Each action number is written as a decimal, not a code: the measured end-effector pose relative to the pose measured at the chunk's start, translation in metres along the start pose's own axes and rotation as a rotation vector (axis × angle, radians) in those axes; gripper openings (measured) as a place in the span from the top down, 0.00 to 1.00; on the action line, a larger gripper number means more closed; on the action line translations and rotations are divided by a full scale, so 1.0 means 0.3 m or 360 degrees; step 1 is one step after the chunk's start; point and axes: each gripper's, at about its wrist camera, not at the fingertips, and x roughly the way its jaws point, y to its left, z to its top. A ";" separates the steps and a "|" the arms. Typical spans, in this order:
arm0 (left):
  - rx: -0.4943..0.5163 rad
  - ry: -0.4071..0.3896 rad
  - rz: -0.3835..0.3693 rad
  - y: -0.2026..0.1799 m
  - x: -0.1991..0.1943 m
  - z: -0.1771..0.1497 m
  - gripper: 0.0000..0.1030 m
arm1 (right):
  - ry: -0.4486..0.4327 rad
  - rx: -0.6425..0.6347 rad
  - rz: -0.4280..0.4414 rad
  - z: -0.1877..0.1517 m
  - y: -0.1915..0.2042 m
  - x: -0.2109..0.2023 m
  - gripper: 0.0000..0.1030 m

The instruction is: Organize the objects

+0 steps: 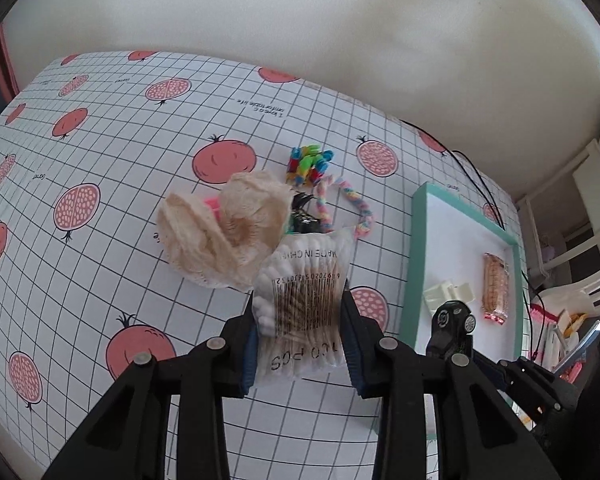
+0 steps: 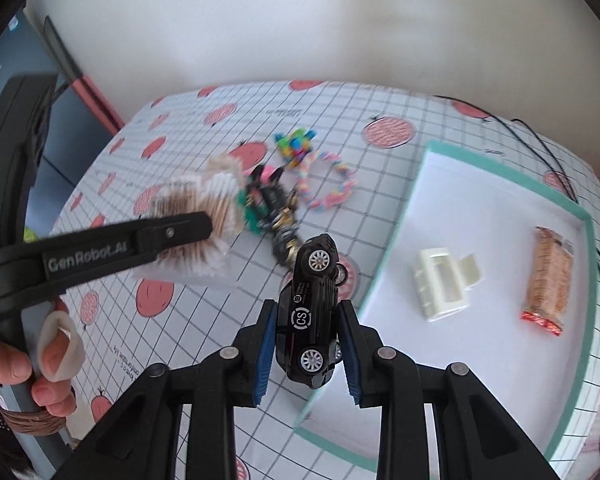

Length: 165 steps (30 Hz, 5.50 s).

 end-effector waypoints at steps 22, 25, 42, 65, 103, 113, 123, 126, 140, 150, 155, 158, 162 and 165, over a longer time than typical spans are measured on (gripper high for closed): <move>0.0339 0.0123 -0.0240 -0.425 0.072 -0.120 0.64 | -0.0164 0.0434 -0.0230 -0.029 -0.412 -0.211 0.69; 0.0383 0.0179 -0.0230 -0.463 0.111 -0.154 0.64 | -0.0089 0.0438 -0.0281 -0.046 -0.438 -0.170 0.69; 0.0449 0.0345 -0.0138 -0.503 0.246 -0.255 0.63 | 0.0190 0.0384 -0.0340 -0.100 -0.442 0.046 0.69; 0.0390 0.0393 -0.0248 -0.467 0.205 -0.266 0.61 | 0.0173 0.0409 -0.0305 -0.098 -0.458 0.021 0.61; 0.0188 -0.0021 -0.0021 -0.274 0.110 -0.020 0.32 | -0.0016 0.0472 -0.0345 -0.054 -0.470 -0.074 0.30; 0.0136 -0.0160 0.0032 -0.196 0.083 0.023 0.07 | -0.0039 0.0467 -0.0377 -0.048 -0.470 -0.060 0.02; 0.0046 -0.0215 0.0033 -0.105 0.056 0.062 0.07 | -0.0064 0.0496 -0.0407 -0.030 -0.454 -0.059 0.00; 0.0012 -0.0234 0.0038 -0.056 0.039 0.080 0.07 | -0.0087 0.0484 -0.0392 -0.011 -0.421 -0.065 0.00; -0.0236 -0.0335 0.0133 0.258 -0.051 0.161 0.07 | -0.0174 0.0299 -0.0201 0.134 -0.098 0.022 0.00; -0.0288 -0.0290 0.0142 0.314 0.011 0.172 0.07 | -0.0069 0.0165 -0.0157 0.172 0.072 0.200 0.00; -0.0274 -0.0243 0.0132 0.297 0.085 0.186 0.07 | 0.0011 0.0124 -0.0177 0.154 0.090 0.278 0.05; -0.0263 -0.0209 0.0125 0.290 0.125 0.187 0.07 | 0.0041 0.0116 -0.0178 0.148 0.093 0.314 0.10; -0.0255 -0.0156 0.0103 0.281 0.179 0.187 0.07 | 0.0074 0.0116 -0.0168 0.139 0.089 0.355 0.16; -0.0249 -0.0140 0.0111 0.278 0.202 0.186 0.07 | 0.0091 0.0116 -0.0160 0.131 0.093 0.375 0.20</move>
